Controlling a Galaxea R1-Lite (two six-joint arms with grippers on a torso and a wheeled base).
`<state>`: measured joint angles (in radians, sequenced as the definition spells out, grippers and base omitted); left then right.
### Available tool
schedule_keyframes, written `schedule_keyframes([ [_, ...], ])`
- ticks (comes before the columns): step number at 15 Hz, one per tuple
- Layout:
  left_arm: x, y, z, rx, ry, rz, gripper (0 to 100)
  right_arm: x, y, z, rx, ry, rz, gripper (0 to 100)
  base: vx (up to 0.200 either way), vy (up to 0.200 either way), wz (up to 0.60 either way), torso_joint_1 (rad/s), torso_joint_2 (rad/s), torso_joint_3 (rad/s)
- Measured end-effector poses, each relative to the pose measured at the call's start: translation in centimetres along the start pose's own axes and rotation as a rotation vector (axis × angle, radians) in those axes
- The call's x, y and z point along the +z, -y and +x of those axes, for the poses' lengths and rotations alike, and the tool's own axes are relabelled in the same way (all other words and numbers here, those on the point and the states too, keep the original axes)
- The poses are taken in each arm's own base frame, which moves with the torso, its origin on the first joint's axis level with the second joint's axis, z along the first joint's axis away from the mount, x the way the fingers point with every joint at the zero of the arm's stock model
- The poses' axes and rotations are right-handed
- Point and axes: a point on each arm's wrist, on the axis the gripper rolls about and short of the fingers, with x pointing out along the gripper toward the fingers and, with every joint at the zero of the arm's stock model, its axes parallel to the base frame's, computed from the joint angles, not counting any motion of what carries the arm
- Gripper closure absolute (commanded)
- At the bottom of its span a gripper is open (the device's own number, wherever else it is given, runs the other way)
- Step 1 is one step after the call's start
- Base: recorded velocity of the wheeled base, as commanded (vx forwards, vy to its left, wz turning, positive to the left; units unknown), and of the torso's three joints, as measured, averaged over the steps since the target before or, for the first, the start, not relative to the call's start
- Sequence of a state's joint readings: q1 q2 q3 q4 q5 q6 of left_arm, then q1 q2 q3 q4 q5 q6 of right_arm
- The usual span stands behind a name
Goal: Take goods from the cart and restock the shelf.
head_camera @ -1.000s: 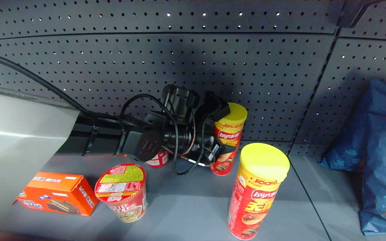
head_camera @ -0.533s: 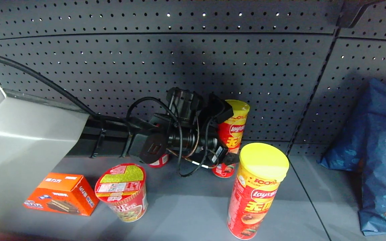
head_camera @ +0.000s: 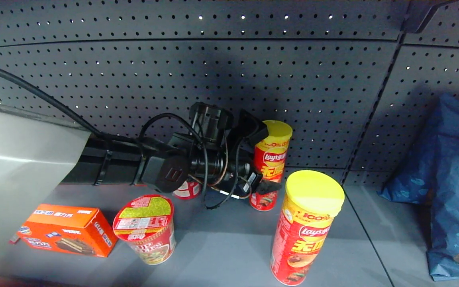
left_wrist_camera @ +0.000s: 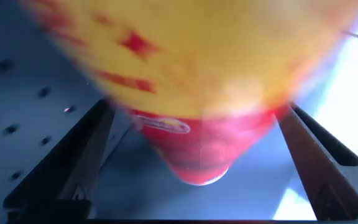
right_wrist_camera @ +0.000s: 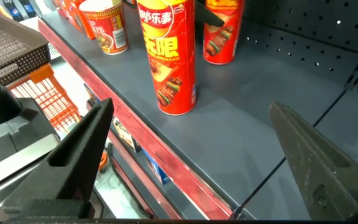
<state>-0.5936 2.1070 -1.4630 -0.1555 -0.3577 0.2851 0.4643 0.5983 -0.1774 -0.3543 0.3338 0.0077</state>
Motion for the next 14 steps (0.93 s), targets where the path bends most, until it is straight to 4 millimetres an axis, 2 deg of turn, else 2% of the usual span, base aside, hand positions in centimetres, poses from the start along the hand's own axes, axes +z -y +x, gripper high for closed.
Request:
schedule_keyframes([
  [8,-0.3,-1.2,-1.6,0.047,-0.004,-0.014,0,-0.2,0.0,0.0,0.000,-0.007,0.002,0,0.000,0.000,0.00,0.000,0.00,0.000],
  [14,-0.6,-0.2,-6.1,0.068,-0.010,-0.019,0,0.1,0.0,0.1,0.010,-0.003,0.001,0,0.000,0.000,0.00,0.000,0.00,0.000],
])
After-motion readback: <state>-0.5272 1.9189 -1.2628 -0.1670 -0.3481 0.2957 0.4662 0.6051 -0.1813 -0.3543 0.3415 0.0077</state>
